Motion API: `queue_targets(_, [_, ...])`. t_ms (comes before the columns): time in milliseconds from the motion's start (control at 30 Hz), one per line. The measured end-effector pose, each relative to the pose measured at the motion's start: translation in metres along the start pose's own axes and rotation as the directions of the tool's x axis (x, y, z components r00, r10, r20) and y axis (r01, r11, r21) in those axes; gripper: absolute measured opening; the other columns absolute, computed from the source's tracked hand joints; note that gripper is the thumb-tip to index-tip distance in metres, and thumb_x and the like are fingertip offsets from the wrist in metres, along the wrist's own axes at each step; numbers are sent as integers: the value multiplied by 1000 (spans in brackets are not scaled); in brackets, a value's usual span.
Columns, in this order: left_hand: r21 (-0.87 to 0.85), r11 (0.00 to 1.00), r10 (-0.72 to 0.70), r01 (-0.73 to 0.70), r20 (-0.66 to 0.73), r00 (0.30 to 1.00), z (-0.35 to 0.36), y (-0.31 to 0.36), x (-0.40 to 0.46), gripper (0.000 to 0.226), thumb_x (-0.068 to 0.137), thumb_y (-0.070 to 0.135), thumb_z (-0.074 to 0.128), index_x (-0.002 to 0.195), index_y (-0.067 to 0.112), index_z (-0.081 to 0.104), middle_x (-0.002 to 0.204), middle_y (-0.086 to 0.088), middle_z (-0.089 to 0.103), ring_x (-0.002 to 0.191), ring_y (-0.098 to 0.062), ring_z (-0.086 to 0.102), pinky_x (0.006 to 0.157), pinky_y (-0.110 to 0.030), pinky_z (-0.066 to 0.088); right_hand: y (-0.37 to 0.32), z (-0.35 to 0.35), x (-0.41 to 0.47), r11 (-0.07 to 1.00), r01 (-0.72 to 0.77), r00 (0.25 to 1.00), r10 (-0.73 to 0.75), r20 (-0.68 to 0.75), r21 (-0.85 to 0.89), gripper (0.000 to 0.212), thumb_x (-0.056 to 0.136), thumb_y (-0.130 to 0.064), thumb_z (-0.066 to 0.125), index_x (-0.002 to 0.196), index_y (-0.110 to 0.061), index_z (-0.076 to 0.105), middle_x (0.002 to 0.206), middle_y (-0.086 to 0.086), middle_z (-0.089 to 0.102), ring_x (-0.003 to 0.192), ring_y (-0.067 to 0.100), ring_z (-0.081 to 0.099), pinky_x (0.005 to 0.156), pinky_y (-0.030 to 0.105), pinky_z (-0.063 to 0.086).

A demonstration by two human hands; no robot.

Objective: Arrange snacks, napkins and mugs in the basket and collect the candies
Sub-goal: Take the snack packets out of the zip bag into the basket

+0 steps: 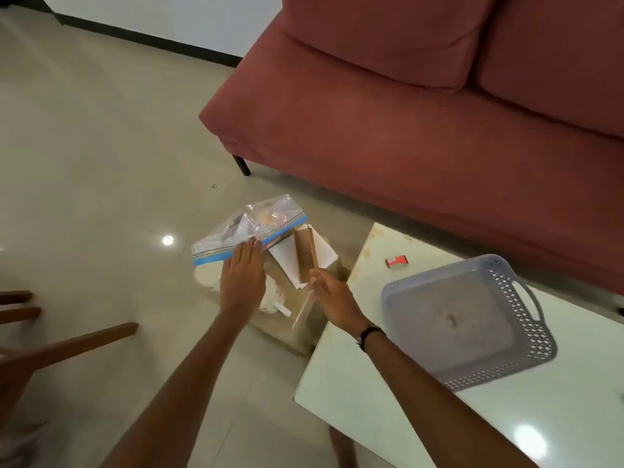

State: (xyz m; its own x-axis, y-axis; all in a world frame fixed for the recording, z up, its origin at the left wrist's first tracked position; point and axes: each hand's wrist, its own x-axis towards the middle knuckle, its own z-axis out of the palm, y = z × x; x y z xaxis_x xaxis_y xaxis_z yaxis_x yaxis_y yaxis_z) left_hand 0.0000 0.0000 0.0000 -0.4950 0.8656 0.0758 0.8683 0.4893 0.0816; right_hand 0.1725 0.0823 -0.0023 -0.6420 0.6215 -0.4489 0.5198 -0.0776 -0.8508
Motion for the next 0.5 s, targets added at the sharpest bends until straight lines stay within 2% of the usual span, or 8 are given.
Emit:
queue_targets(67, [93,996,14,-15,11,1000,2,-18,16,49,73,3,64,120,2,53,117,-17,63,107,-34,60,79,-42,52,-8,11,12,999,-9,1000,8,4,54,31,100,-27,36,126,-17,50,114,7,65,102,23,63,90,31,49])
queue_targets(133, [177,983,33,-42,55,998,5,-35,28,40,74,8,68,111,4,54,104,-14,66,94,-31,62,72,-40,51,-14,21,16,996,-7,1000,7,-7,88,29,100,-27,37,124,-19,51,115,5,65,103,19,62,84,20,48])
queue_targets(233, [276,954,79,-113,131,988,9,-52,39,26,66,7,75,88,4,61,80,-13,66,71,-31,62,59,-37,50,-17,30,16,981,19,999,-13,-32,192,28,100,-24,37,123,-17,52,104,3,67,87,7,63,70,7,47])
queue_targets(333, [245,955,134,-168,146,980,-1,-57,47,23,53,-3,78,67,1,61,63,-16,61,55,-32,59,46,-30,47,-20,36,13,968,31,999,-21,-40,249,27,101,-21,37,121,-15,54,94,1,68,78,5,63,67,6,48])
queue_targets(500, [108,993,35,-39,44,998,-31,-58,79,17,58,-13,67,72,-5,60,67,-21,60,60,-37,59,42,-33,46,-28,38,14,966,30,998,-15,-59,255,25,101,-23,37,116,-20,56,96,4,70,84,13,66,70,10,49])
